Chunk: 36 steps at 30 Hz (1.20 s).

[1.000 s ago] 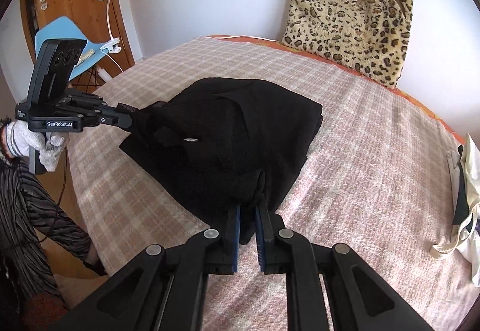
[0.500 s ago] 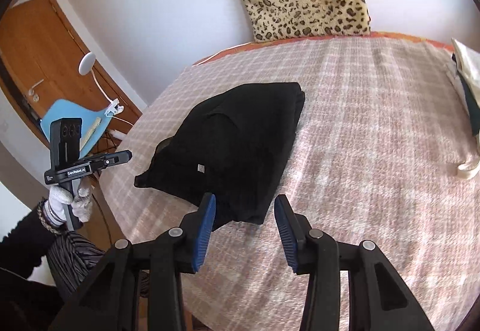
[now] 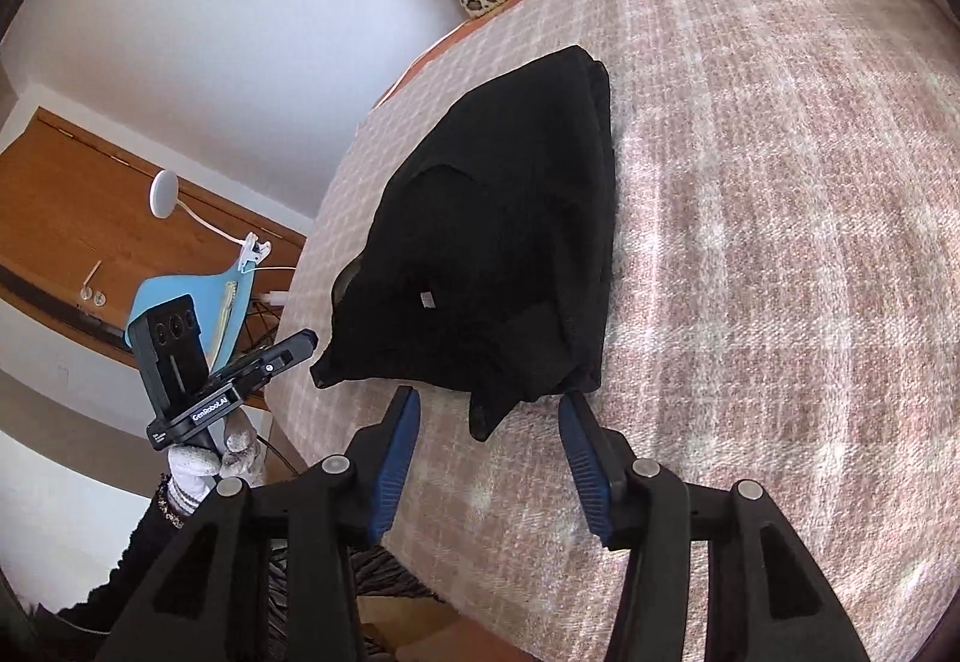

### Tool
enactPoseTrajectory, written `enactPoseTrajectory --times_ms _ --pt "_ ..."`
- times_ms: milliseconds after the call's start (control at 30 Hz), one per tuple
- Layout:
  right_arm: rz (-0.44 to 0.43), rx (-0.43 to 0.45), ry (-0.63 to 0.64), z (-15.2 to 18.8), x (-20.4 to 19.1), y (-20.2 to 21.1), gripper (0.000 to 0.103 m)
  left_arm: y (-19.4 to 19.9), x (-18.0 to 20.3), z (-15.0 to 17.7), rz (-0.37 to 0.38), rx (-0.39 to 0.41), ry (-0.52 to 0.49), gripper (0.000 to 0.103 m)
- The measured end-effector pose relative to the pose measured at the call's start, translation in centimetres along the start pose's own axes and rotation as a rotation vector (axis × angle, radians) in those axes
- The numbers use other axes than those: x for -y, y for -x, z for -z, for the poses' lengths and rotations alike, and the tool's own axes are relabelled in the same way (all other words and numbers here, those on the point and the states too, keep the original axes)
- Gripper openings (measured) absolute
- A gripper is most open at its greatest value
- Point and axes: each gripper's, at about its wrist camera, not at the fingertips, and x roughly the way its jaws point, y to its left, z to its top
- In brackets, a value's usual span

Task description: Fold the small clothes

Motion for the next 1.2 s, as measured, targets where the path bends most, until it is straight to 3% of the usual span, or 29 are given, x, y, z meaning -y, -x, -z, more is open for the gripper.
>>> enactPoseTrajectory --times_ms 67,133,300,367,400,500,600,633,700,800,900,1200 --pt "-0.008 0.002 -0.006 0.1 0.1 0.0 0.027 0.0 0.3 0.1 -0.004 0.002 -0.011 0.010" --pt "-0.003 0.020 0.001 0.1 0.0 0.3 0.006 0.1 0.7 0.1 -0.009 0.005 -0.026 0.010" --pt "-0.039 0.066 0.022 0.3 -0.2 2.3 0.004 0.1 0.9 -0.1 -0.008 0.009 -0.032 0.010" --pt "-0.039 0.039 0.024 0.6 0.0 1.9 0.004 0.0 0.9 -0.2 -0.015 0.008 -0.034 0.010" --pt "0.005 0.008 0.029 0.9 0.2 1.4 0.004 0.0 0.9 -0.2 -0.013 0.006 -0.032 0.010" --pt "0.160 -0.010 0.078 1.4 0.4 0.7 0.008 0.0 0.9 -0.2 -0.013 0.006 -0.033 0.010" --pt "0.151 0.054 0.128 1.1 -0.9 2.4 0.014 0.3 1.1 -0.2 -0.015 0.015 -0.047 0.010" --pt "0.158 0.088 0.170 1.1 -2.0 3.1 0.034 0.4 1.0 -0.3 -0.014 0.017 -0.047 0.010" --pt "0.140 0.131 0.254 1.0 -4.3 3.9 0.048 0.4 0.9 -0.3 -0.009 0.019 -0.040 0.010" --pt "0.131 0.111 0.383 0.8 -7.5 2.7 0.048 0.3 0.9 -0.4 -0.006 0.018 -0.032 0.010" --pt "0.194 0.042 0.508 0.9 -9.6 -0.1 0.048 0.2 0.9 -0.4 -0.003 0.014 -0.025 0.010" --pt "0.472 -0.065 0.781 1.9 -10.1 -5.0 0.046 0.1 0.4 0.1 -0.002 -0.003 -0.017 0.010"
